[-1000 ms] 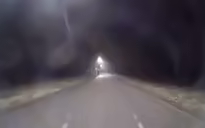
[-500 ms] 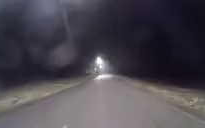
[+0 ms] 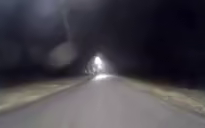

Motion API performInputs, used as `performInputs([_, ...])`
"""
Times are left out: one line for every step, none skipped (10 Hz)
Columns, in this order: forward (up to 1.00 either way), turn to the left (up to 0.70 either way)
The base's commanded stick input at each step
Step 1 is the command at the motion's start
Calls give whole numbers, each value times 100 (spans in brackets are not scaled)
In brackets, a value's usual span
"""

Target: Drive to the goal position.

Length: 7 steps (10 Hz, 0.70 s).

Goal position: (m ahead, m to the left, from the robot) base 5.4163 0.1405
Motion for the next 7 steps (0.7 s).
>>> performInputs([100, 3])
performInputs([100, 3])
performInputs([100, 3])
performInputs([100, 3])
performInputs([100, 3])
performInputs([100, 3])
performInputs([100, 3])
